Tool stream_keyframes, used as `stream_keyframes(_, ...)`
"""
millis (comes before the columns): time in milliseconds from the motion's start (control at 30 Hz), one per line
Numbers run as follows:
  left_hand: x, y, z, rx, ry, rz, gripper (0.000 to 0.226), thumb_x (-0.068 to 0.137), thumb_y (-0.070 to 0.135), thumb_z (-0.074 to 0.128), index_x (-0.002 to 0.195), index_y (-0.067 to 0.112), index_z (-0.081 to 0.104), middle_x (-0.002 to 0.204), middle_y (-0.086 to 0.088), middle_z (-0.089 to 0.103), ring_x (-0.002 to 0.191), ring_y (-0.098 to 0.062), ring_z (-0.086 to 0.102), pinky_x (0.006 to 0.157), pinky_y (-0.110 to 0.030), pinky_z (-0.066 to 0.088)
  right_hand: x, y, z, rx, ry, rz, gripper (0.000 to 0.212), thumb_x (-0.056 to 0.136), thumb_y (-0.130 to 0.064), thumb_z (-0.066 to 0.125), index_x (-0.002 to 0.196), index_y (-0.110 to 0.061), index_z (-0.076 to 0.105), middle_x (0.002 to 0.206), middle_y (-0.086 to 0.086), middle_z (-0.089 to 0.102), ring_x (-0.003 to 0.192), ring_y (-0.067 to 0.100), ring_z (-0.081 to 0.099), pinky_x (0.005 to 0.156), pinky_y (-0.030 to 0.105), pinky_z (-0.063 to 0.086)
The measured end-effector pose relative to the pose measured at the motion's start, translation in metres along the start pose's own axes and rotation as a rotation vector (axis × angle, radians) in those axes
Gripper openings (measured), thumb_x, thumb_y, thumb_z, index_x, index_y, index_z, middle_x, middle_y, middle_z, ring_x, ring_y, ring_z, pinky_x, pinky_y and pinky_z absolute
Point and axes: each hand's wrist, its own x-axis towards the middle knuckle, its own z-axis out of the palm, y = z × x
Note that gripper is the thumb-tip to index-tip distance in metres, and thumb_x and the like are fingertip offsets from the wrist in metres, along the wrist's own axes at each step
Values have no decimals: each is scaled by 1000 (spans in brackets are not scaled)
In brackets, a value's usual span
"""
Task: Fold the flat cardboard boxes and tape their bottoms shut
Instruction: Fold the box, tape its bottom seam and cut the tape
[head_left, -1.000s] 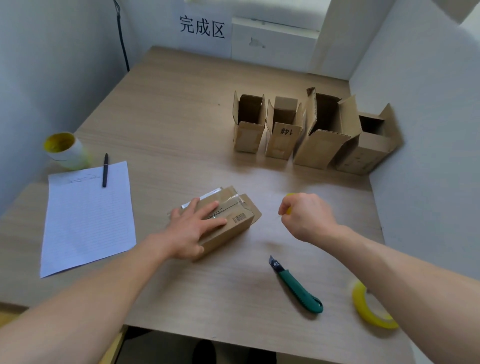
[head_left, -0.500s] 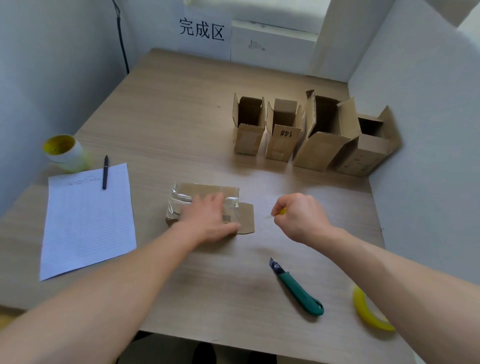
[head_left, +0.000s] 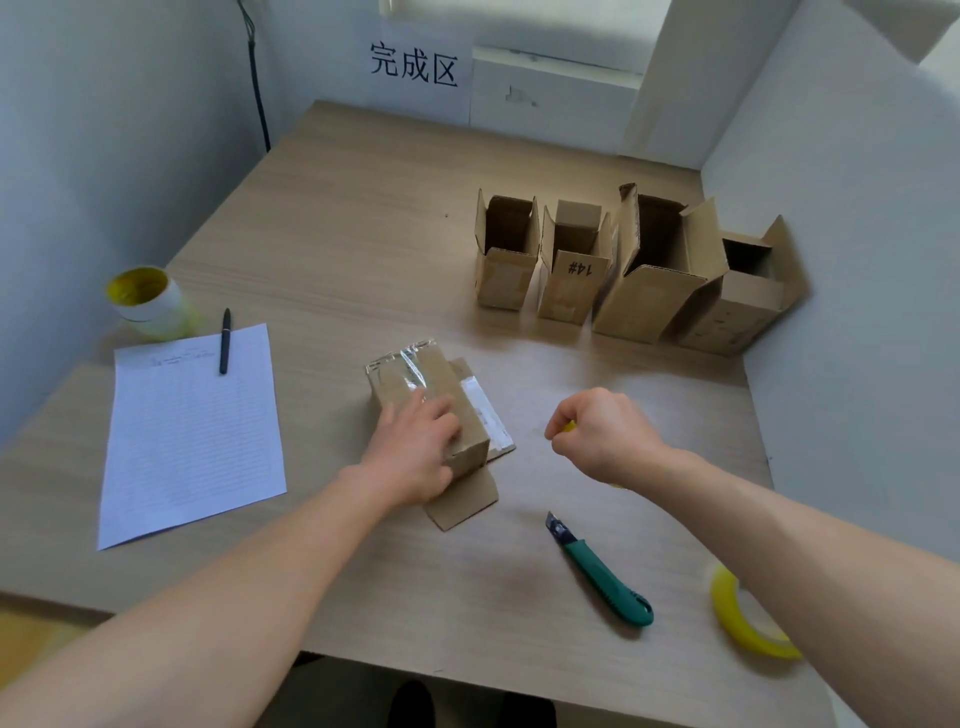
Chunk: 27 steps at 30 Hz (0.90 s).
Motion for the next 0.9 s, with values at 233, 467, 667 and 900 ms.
stream_keyframes(233, -23, 50, -6, -818, 283, -74, 30, 76, 25, 85, 100, 10, 77, 92, 0, 75, 84, -9, 67, 78, -23, 51, 0, -18, 13, -5, -103, -85, 17, 82, -18, 69, 74, -32, 72, 75, -18, 63, 77, 3, 58, 60, 21, 43)
stream_keyframes(467, -49, 49, 7, -926, 410, -141, 16, 84, 13, 74, 69, 16, 72, 63, 11, 64, 62, 0, 56, 60, -15, 40, -5, -29, 26, -39, -175, -170, 17, 82, -19, 68, 82, -35, 71, 79, -14, 62, 75, 6, 57, 60, 21, 42)
stream_keyframes(667, -61, 37, 33, -1007, 536, -351, 20, 87, 22, 67, 68, 17, 64, 62, 3, 64, 63, -17, 57, 62, -32, 45, -12, -25, 33, 366, -387, -194, 63, 92, -18, 68, 148, -28, 41, 80, -4, 68, 66, 7, 62, 63, 19, 51)
stream_keyframes(900, -65, 35, 35, -1151, 575, -513, 23, 92, 13, 64, 69, 14, 63, 57, 3, 62, 56, -9, 55, 59, -27, 45, -6, -13, 11, 668, -632, -207, 41, 80, -20, 64, 121, -19, 65, 76, 6, 65, 67, 17, 61, 63, 32, 52)
